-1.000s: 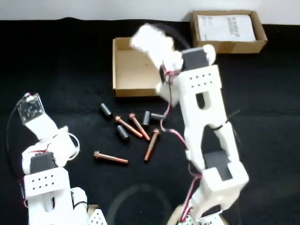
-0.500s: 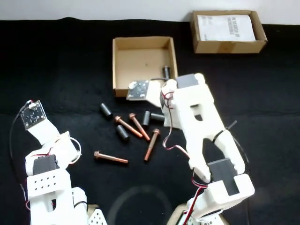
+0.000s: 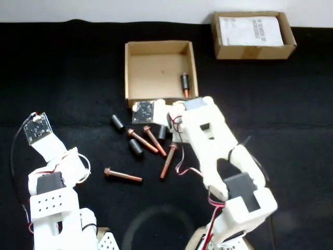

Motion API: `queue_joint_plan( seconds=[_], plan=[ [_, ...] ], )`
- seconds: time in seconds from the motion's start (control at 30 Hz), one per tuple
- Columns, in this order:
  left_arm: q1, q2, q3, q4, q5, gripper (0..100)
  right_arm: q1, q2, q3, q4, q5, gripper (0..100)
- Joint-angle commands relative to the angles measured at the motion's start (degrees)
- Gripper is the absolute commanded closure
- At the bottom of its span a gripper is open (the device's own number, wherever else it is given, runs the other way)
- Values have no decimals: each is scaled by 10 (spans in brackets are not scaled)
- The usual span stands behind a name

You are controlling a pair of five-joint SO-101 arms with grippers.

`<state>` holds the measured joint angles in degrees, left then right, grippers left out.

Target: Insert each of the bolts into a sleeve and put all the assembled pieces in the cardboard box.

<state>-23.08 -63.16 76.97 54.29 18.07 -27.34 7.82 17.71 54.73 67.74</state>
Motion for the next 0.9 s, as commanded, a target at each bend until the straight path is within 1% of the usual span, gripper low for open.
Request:
queue_joint_plan(
  seconds=[0.0, 0.17, 0.23, 0.57, 0.73, 0.8, 0.87],
  plan=[
    [-7, -6, -2, 4, 1, 991, -1, 13, -1, -11, 5, 746],
    [-7, -6, -2, 4, 1, 991, -4, 52, -1, -80, 8, 746],
    [-7, -6, -2, 4, 1, 991, -4, 64, -1, -91, 9, 746],
    [-7, -6, -2, 4, 1, 991, -5, 149, -51, -92, 9, 746],
    [-7, -6, -2, 4, 1, 991, -5, 183, -53, -92, 10, 746],
    [-7, -6, -2, 4, 1, 991, -5, 188, -53, -92, 10, 762],
    [-7, -6, -2, 4, 1, 991, -5, 188, -53, -92, 10, 819]
  ],
)
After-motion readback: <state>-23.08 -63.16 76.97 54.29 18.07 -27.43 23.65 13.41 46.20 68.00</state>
